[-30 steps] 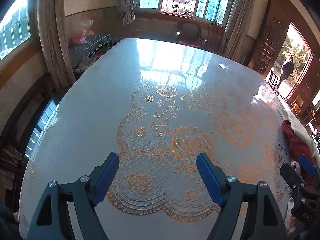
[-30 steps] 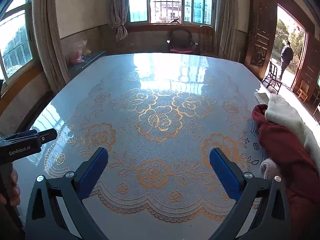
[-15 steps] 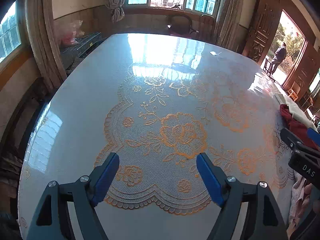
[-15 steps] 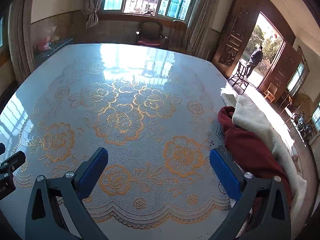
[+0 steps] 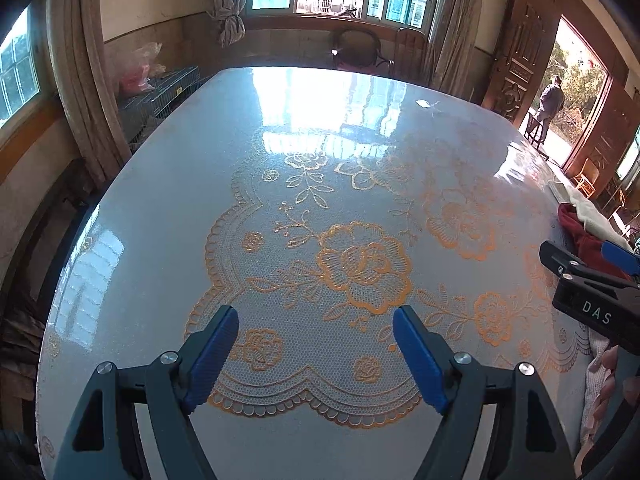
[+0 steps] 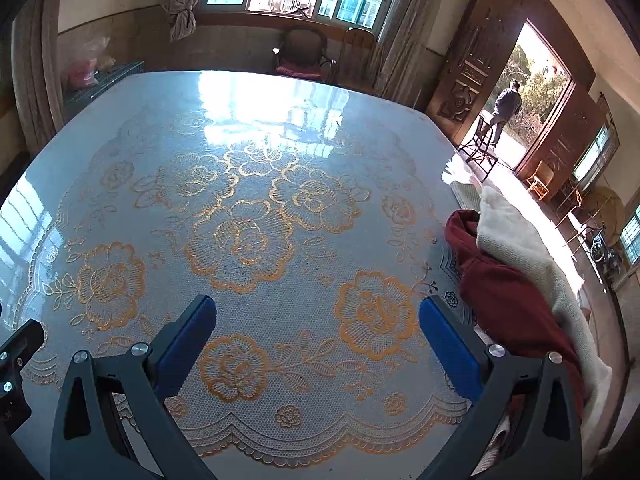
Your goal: Fold clothes
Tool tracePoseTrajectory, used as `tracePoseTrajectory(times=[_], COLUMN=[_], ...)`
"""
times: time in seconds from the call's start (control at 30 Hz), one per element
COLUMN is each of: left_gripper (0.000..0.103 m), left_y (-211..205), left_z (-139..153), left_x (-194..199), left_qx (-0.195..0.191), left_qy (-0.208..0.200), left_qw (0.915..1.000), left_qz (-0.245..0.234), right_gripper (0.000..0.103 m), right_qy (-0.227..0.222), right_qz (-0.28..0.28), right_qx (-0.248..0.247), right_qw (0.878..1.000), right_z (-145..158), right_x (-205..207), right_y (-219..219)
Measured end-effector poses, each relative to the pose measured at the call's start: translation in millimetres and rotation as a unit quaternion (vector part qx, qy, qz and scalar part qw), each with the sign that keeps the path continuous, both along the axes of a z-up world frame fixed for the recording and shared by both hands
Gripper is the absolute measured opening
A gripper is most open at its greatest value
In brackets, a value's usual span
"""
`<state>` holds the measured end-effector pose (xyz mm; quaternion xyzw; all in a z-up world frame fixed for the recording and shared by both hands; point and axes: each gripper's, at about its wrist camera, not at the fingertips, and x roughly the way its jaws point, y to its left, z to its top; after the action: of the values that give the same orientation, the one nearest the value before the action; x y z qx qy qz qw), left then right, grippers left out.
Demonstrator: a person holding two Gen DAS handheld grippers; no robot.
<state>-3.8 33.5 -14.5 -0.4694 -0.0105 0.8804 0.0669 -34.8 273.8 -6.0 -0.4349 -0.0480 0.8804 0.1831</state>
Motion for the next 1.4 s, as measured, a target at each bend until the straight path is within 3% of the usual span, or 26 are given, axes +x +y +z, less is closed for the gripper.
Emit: tracePoseTrajectory(times=[0.2, 0.47, 1.4], left_gripper=[0.082, 0.082, 0.082], left_y=[-1, 9, 10], left_z=[-3, -5, -17], left_x=[2, 3, -4], left_qx=[0.001, -0.005, -0.011], left_qy=[-0.003, -0.005, -0.022], left_qw=[1.0, 0.9999, 0.9997], left_qz=[-0.002, -0.01, -0.006], right_gripper=[0.103, 0.103, 0.103], right_qy=[-0.009, -0.012, -0.02], right_qz=[0.001, -0.006, -0.01], right_qx=[-0.005, -0.01, -0.021], right_qw=[1.0, 1.0, 1.0], right_z=[-3, 14, 11], right_x=[8, -17, -18], right_y=[-6, -8, -14])
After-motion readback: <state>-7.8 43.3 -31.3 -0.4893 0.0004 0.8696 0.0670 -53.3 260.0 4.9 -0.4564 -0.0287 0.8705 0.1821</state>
